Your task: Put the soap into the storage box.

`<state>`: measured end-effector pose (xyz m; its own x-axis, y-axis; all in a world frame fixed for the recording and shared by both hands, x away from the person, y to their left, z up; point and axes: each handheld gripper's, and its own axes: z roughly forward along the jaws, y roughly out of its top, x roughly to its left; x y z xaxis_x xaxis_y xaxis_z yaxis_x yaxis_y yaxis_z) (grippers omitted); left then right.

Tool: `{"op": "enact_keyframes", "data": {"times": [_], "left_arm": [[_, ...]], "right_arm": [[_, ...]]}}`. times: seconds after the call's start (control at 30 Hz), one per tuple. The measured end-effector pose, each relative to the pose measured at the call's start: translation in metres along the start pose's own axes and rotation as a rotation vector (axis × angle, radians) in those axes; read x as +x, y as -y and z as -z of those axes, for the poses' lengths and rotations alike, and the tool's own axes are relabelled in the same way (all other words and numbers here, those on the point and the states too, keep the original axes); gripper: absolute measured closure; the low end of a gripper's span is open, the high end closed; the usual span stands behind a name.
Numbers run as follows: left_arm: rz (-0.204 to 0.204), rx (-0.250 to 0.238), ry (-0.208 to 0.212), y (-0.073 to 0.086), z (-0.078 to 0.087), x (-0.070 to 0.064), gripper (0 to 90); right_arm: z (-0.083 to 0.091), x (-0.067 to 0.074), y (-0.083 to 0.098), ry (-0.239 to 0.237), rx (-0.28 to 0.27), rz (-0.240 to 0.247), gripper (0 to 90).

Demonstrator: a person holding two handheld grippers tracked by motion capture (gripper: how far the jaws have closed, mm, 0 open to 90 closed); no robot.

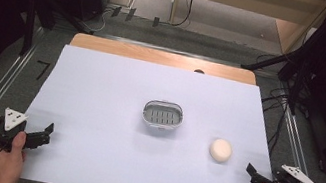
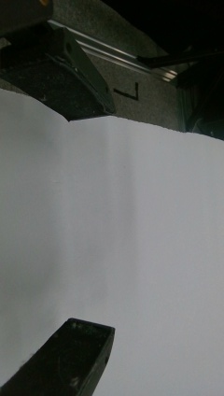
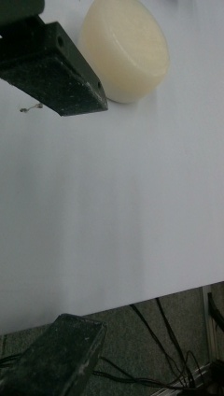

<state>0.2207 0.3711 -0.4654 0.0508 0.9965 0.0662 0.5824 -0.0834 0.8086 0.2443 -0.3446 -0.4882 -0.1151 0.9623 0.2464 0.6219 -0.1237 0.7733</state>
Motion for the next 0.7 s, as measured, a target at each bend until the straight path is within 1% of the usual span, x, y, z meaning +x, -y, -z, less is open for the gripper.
{"op": "enact_keyframes", "data": {"times": [0.1,0.13,0.3,0.33,0.37,0.5,0.57,0.63,0.7], "left_arm": [[-0.002,-0.001,-0.001,0.0001,0.0,-0.0004,0.0],[-0.001,0.001,-0.003,0.0,-0.0001,-0.0005,0.0],[0.004,0.002,0.002,-0.0001,-0.0002,0.0004,0.0],[-0.001,0.003,-0.001,-0.0002,-0.0005,-0.0001,0.0],[-0.001,0.002,-0.002,-0.0002,-0.0005,-0.0003,0.0],[0.001,0.002,0.001,-0.0001,-0.0001,0.0002,0.0],[0.002,0.002,0.001,-0.0001,0.0,0.0001,0.0],[0.001,0.001,0.0,-0.0001,-0.0002,0.0,0.0],[0.001,0.0,-0.001,0.0,-0.0002,-0.0001,0.0]], "right_arm": [[0.001,-0.0002,0.0001,-0.007,-0.007,-0.005,0.0],[0.0008,-0.0002,0.0002,-0.009,-0.009,0.005,0.0],[0.0021,0.0006,0.0002,-0.007,-0.008,0.008,0.0],[0.0025,0.0008,0.0002,0.003,-0.007,0.004,0.0],[0.0024,0.001,0.0,0.012,-0.007,0.011,0.0],[0.0026,0.0026,-0.0009,0.022,-0.005,0.021,0.0],[0.0038,0.0025,-0.0013,0.014,-0.01,0.012,0.0],[0.0057,0.0006,-0.0023,-0.005,-0.017,0.002,0.0],[0.0066,0.0009,-0.0026,-0.007,-0.017,-0.004,0.0]]}}
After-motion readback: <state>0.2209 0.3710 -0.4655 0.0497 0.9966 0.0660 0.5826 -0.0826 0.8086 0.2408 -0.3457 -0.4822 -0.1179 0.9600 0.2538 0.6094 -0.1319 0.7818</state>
